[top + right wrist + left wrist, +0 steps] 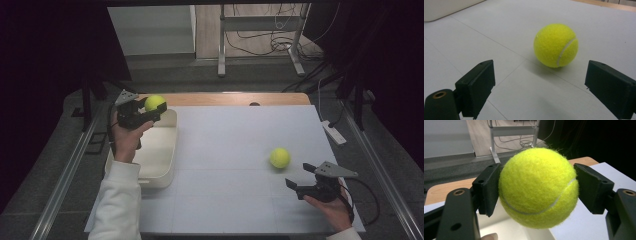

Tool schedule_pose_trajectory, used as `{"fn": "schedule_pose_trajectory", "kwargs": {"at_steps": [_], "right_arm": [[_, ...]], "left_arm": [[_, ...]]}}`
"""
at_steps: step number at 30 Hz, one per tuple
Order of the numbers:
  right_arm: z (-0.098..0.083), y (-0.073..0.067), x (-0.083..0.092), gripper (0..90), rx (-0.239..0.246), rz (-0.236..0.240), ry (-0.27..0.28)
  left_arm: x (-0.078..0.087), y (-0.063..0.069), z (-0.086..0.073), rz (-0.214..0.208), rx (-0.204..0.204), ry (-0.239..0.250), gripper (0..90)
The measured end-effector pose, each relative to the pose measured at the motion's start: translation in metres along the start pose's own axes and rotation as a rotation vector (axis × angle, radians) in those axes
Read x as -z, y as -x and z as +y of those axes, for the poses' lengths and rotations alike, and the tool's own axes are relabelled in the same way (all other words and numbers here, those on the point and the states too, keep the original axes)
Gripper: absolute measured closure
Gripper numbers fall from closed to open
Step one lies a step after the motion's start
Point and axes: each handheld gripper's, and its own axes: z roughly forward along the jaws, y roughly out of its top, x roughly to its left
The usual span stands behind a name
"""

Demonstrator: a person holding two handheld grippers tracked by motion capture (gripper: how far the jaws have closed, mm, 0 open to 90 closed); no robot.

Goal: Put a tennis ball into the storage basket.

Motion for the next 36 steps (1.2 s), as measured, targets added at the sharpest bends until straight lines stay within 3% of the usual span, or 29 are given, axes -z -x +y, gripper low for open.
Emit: {"fn": "schedule_pose_trajectory", "kwargs": {"at_steps": [6, 14, 36], "right_arm": [[0.000, 0.000, 0.000, 9.3, -0.001, -0.001, 0.001], [0.000, 0.000, 0.000, 9.3, -0.001, -0.001, -0.001], [0.000, 0.000, -0.001, 9.3, -0.001, 0.000, -0.003]], "left_arm": [[0.000, -0.005, -0.002, 0.014, 0.007, -0.009, 26.9], [0.001, -0.019, -0.007, 0.072, 0.023, -0.033, 26.9], [-0.010, -0.038, -0.019, 0.128, 0.044, -0.107, 26.9]]}}
